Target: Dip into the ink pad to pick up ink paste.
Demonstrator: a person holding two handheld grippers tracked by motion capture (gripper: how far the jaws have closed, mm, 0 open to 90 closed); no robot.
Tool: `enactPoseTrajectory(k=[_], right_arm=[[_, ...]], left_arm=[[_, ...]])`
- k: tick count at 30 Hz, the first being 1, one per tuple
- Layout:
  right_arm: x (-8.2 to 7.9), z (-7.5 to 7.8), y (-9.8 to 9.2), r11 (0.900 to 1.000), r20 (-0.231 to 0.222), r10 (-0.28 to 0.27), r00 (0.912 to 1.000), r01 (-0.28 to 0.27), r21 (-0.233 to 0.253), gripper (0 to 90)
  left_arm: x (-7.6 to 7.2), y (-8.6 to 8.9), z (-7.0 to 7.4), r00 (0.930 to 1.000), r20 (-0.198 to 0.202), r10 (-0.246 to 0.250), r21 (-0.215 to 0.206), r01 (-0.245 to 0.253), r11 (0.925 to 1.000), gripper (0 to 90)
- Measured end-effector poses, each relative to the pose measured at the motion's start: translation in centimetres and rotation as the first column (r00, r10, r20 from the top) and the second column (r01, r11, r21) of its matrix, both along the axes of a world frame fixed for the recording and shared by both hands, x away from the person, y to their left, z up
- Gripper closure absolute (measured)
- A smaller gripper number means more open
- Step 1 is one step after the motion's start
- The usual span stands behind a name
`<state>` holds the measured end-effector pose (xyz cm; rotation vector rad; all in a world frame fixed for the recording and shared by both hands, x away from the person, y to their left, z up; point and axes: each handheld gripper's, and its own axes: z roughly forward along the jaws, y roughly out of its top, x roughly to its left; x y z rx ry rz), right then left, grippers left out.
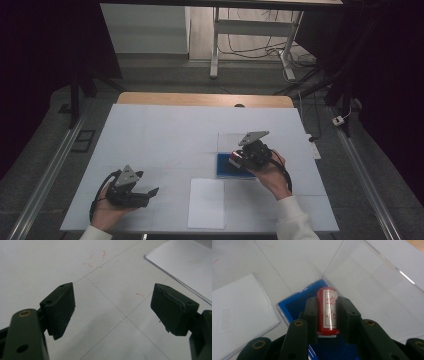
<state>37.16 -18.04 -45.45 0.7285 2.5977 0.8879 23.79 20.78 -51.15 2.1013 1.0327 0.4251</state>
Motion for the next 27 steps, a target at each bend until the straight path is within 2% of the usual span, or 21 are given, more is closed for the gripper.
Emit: enactPoseTrajectory(k=[7, 14, 20, 27], right_arm=[[0.3, -0.7, 0.3, 0.999, -0.014, -0.009, 0.9999, 0.008, -0.045, 69.8], [0.5, -1.0, 0.4, 0.997, -0.027, -0.027, 0.9993, 0.025, -0.07, 69.8], [0.9, -1.4, 0.2, 0.997, -0.066, -0.043, 0.9969, 0.039, -0.06, 69.7], [0.9, -1.4, 0.4, 0.996, -0.063, -0.04, 0.9972, 0.035, -0.078, 69.7]], left_arm=[[0.0, 0.0, 0.0, 1.0, -0.006, 0.001, -0.001, -0.001, 1.0, 19.6], [0.0, 0.0, 0.0, 1.0, -0.006, 0.0, 0.0, 0.0, 1.0, 19.6], [0.0, 0.0, -0.1, 0.9999, -0.009, -0.004, 0.002, 0.004, 1.0, 19.5], [0.0, -0.1, -0.1, 0.9999, -0.01, -0.004, 0.005, 0.004, 1.0, 19.4]])
